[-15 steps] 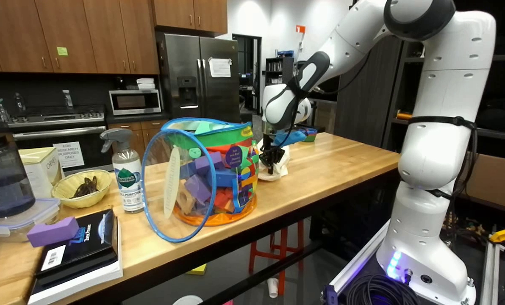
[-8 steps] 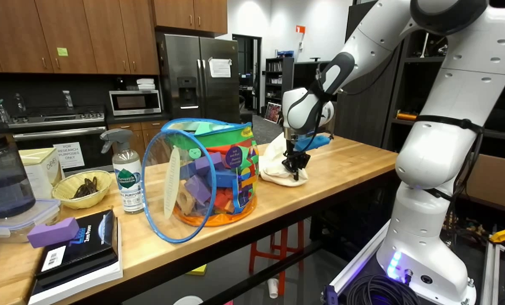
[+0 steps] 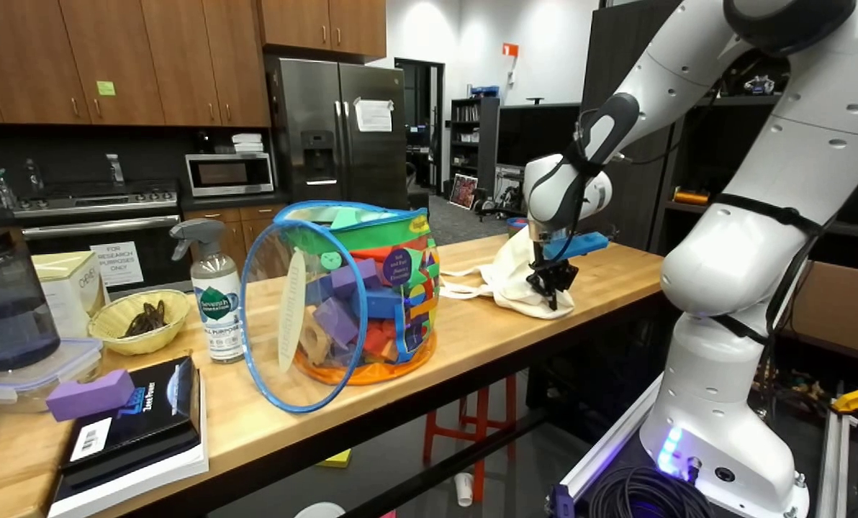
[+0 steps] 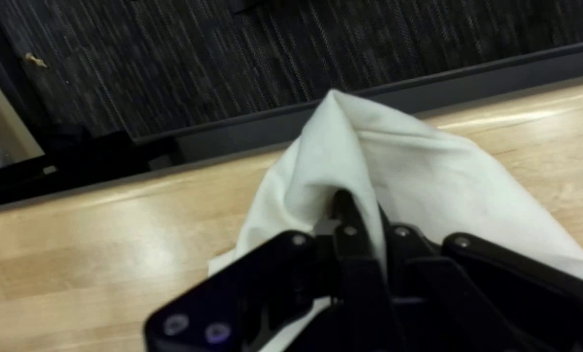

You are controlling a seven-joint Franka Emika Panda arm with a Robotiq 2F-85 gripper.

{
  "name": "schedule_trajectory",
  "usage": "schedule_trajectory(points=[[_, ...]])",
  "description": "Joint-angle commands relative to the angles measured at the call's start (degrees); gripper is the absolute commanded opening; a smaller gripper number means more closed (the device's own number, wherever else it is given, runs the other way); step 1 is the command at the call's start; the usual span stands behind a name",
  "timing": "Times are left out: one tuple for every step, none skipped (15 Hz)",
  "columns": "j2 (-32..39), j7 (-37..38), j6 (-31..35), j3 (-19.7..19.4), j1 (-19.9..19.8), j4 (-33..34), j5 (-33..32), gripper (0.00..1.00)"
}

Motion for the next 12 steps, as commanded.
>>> schedule_trajectory(points=[[-0.4,3.2,-1.6,-1.9,-5.3,0.2,-5.0,0.01],[-0.3,4.3,-1.7,-2.5,-7.0,0.3,-6.9,0.01],[-0.1,5.2,-1.6,-3.2,-8.5,0.4,-8.6,0.01],[0.2,6.2,-1.4,-3.8,-10.0,0.4,-10.4,0.01],[0.6,6.9,-1.0,-4.4,-11.2,0.4,-11.8,0.01],[1.2,7.2,-0.4,-5.2,-12.2,0.4,-13.3,0.01],[1.6,7.6,0.0,-5.7,-12.9,0.4,-14.3,0.01],[1.9,8.3,0.5,-6.0,-13.5,0.4,-15.4,0.01],[2.3,8.9,1.1,-6.2,-13.8,0.4,-16.6,0.01],[3.3,9.2,1.5,-6.2,-13.7,1.4,-17.3,0.01],[4.2,9.6,1.7,-6.0,-13.2,2.4,-17.6,0.01],[5.1,9.9,1.8,-5.6,-12.6,3.6,-17.7,0.01]])
